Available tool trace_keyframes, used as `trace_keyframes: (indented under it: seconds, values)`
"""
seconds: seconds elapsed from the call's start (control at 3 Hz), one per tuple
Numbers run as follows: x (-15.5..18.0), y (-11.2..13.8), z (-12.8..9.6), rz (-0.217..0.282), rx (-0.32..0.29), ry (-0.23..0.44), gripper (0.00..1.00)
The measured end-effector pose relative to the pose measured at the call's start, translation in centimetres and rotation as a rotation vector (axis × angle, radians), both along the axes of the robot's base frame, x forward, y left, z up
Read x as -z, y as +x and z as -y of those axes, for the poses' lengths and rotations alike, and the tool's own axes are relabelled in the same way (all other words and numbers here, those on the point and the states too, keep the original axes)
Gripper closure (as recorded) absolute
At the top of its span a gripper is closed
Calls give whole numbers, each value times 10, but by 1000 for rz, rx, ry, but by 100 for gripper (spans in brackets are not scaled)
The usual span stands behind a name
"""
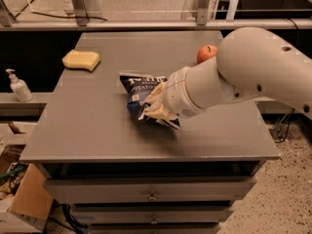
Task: Pick blue chip bag
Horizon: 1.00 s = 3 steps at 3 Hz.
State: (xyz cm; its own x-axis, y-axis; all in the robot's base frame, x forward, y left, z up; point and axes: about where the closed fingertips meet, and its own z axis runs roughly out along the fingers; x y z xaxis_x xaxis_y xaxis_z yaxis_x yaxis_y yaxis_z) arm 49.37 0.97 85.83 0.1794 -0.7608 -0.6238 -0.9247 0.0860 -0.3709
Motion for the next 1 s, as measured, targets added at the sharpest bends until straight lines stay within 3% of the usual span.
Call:
trace_keyframes:
  seconds: [0.33,1.0]
  values:
    - [-37,0,-12,69,-41,93,100]
    - [-108,12,0,227,-52,142,100]
